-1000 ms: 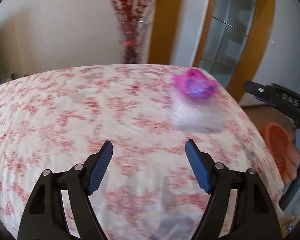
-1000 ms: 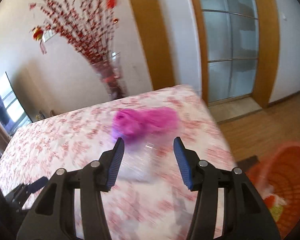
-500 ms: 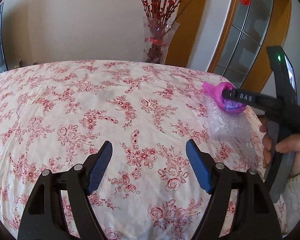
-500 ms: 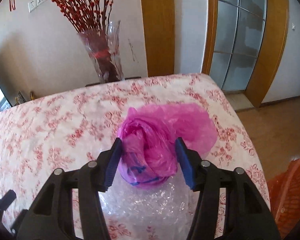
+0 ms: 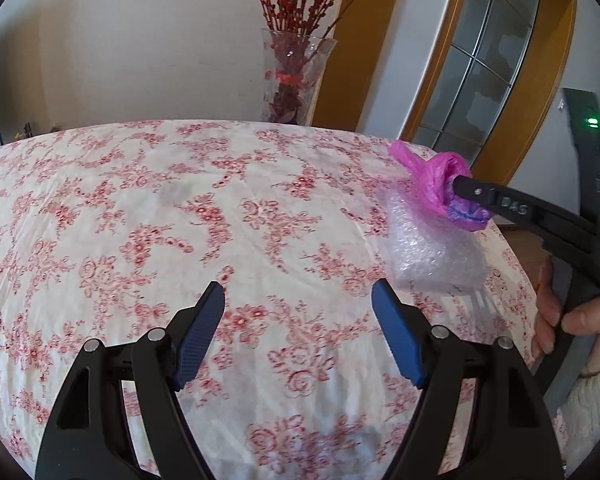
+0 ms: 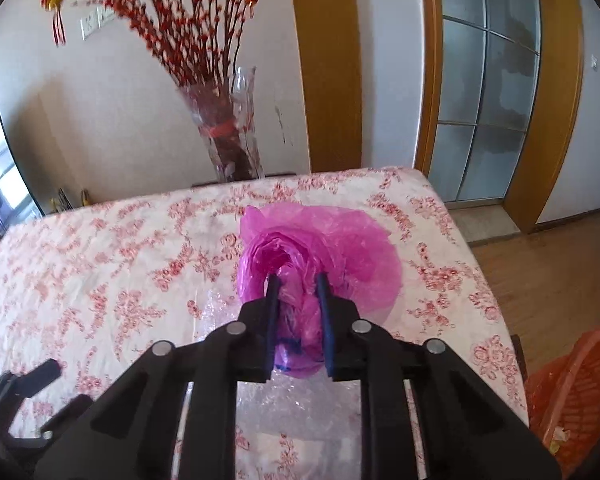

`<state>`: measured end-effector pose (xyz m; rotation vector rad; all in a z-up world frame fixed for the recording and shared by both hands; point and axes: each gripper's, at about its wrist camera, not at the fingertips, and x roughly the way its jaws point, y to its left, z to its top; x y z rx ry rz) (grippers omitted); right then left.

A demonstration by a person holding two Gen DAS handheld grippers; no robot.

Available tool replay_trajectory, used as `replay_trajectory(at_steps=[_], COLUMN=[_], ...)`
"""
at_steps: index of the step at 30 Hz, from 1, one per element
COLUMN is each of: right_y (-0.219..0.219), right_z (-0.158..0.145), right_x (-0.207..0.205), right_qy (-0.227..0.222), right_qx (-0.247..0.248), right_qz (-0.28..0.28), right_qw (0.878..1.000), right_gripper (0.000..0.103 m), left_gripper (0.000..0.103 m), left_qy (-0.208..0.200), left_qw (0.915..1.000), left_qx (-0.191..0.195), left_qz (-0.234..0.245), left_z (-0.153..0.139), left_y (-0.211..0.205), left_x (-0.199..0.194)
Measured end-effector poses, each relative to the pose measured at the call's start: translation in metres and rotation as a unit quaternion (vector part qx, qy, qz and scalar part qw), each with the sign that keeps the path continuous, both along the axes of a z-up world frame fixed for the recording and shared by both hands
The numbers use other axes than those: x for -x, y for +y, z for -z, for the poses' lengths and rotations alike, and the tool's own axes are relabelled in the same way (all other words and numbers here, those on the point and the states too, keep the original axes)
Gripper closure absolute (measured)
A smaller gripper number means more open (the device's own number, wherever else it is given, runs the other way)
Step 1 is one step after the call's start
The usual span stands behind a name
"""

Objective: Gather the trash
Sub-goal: 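Grasp the bubble wrap with the left tool while the right holds the pink bag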

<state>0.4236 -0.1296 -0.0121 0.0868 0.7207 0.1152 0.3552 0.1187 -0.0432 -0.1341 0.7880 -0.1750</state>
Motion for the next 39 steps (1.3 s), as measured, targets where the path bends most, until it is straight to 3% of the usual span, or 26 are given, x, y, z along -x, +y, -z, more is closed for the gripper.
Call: replay_trajectory(at_steps=[6,14,20,22,24,27,31,34,39], right_y=[-0.029,-0.101,-0.137,-0.145,-0.154,-0.166,-0.175,-0.180,-0.188], right_z=[-0.018,-0.022,-0.016,-0.014,-0.011,-0.009,-0.006,-0.007,-0.013], right_x=[0.019,0.060,0.084,0.091,0.098,0.108,0.117,0.126,0.139], right_qy=[-0.028,-0.047,-0.045,-0.045,-0.045,-0.042,-0.039,-0.040,-0.050], right_qx=[-0.017,-0.032,-0.034,-0.034,-0.035,-0.040,-0.039,-0.038,-0.040], right_qz=[0.019,0.077,0.100,0.103,0.107,0.113,0.118,0.122,0.129], right_qw=[0.999,0.995,0.993,0.993,0.993,0.992,0.991,0.991,0.990], right_gripper=[0.084,0.084,0.084,0.084,0.084,0.084,0.084,0.084,0.084], left_gripper=[0.028,0.022,0.021,0.021,0.021,0.035,0.068,0.075,0.077], left_qy=[0.000,0.005,0.047,0.066,0.059,0.054,0.056,0.049,0.032], left_qw=[0.9997,0.9979,0.9964,0.9959,0.9964,0.9963,0.9950,0.9951,0.9952], left_qx=[0.008,-0.001,-0.020,-0.006,-0.006,-0.008,0.020,0.026,0.026], left_qz=[0.024,0.064,0.068,0.062,0.061,0.066,0.080,0.082,0.089], left_z=[-0.006,-0.006,0.015,0.026,0.026,0.026,0.023,0.019,0.003], left_y=[-0.029,-0.090,-0.119,-0.121,-0.124,-0.129,-0.131,-0.134,-0.140], left_x=[-0.013,-0.045,-0.070,-0.076,-0.073,-0.071,-0.069,-0.064,-0.052])
